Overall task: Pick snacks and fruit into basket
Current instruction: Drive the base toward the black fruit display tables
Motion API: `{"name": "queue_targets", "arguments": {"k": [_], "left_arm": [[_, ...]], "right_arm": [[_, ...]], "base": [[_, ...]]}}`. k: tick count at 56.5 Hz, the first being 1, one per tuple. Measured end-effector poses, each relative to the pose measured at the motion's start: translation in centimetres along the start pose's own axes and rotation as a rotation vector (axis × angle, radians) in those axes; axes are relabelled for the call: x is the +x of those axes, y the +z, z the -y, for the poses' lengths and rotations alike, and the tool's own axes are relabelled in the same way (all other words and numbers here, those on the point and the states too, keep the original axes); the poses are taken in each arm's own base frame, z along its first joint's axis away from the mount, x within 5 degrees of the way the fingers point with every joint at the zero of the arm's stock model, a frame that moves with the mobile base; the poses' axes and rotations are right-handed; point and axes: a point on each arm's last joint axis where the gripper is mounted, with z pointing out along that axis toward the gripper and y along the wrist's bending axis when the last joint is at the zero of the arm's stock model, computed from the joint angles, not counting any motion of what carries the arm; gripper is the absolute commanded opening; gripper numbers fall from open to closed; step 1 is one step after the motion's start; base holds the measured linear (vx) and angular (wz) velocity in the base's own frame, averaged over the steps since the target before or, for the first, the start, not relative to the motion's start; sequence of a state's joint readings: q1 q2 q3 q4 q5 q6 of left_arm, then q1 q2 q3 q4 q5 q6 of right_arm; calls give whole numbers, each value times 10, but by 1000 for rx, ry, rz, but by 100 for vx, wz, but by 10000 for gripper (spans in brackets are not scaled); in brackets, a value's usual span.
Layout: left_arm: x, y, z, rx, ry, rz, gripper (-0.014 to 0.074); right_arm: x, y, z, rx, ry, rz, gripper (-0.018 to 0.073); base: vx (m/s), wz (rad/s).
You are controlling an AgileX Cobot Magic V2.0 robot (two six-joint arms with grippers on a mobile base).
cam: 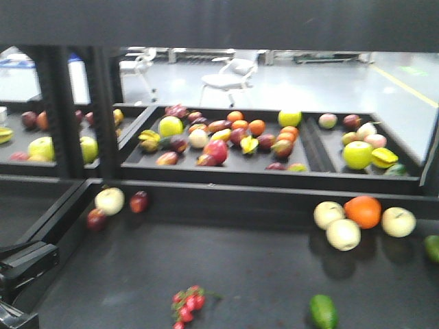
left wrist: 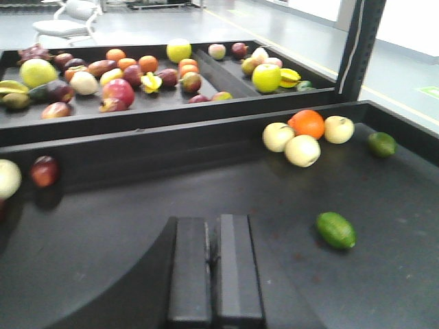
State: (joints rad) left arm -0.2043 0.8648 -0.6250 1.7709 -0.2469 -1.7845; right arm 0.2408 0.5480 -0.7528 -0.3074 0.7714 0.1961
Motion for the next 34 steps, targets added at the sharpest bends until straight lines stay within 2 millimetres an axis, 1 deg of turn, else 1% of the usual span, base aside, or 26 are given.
{"name": "queue_targets", "arguments": {"k": [14, 34], "left_arm": [[2, 0, 0, 2, 0, -7, 3], [4, 1, -1, -3, -3, -15, 3]], "right_arm": [[3, -3, 1, 4, 5, -16, -9], [4, -4, 1, 5, 5, -20, -9]], "base": [[13, -23], [8, -11]]}}
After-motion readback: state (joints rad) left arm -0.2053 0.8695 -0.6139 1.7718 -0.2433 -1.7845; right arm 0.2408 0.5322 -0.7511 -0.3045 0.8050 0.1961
